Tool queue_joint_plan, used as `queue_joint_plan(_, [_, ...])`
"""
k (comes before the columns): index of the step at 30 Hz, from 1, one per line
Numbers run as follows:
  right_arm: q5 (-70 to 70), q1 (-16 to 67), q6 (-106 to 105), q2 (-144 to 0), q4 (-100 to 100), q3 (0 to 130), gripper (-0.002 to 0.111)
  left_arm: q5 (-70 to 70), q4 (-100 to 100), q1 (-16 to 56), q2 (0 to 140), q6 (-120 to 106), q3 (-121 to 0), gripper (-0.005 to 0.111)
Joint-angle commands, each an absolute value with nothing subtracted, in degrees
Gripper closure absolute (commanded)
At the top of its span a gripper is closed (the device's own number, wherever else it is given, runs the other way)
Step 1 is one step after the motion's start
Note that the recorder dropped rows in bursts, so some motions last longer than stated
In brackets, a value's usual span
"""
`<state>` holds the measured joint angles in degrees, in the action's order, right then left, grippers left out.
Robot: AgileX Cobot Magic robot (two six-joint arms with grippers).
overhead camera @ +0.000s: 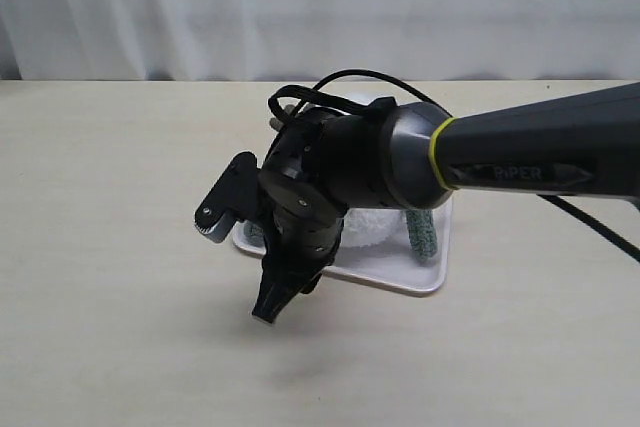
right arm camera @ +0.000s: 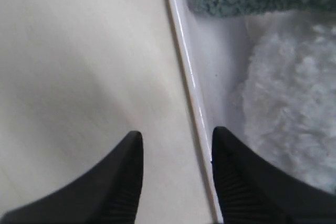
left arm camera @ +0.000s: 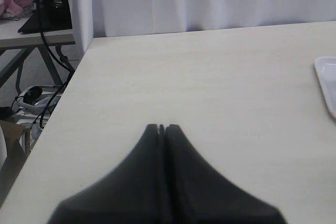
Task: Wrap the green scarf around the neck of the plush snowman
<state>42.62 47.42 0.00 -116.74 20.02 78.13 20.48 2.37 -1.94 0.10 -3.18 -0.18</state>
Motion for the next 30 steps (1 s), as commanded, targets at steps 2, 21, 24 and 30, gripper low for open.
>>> queue_joint_plan(2, [43.0, 47.5, -3.9, -116.8, 20.2, 78.3, 0.068, 19.8, 2.3, -2.0, 0.0, -3.0, 0.0, 0.107])
queue_joint_plan(21, [22.3, 51.2, 1.9, -117.4, 17.8, 79.9, 0.077, 19.8, 2.3, -2.0, 0.0, -3.0, 0.0, 0.107])
queue_joint_plan(24, [29.0, 51.1, 6.0, -118.7, 19.7, 85.2, 0.099, 19.8, 2.3, -2.0, 0.0, -3.0, 0.0, 0.107])
queue_joint_plan(30, [41.7, 50.8, 6.5, -124.4, 20.4, 98.4, 0.104, 19.8, 2.3, -2.0, 0.0, -3.0, 0.0, 0.107])
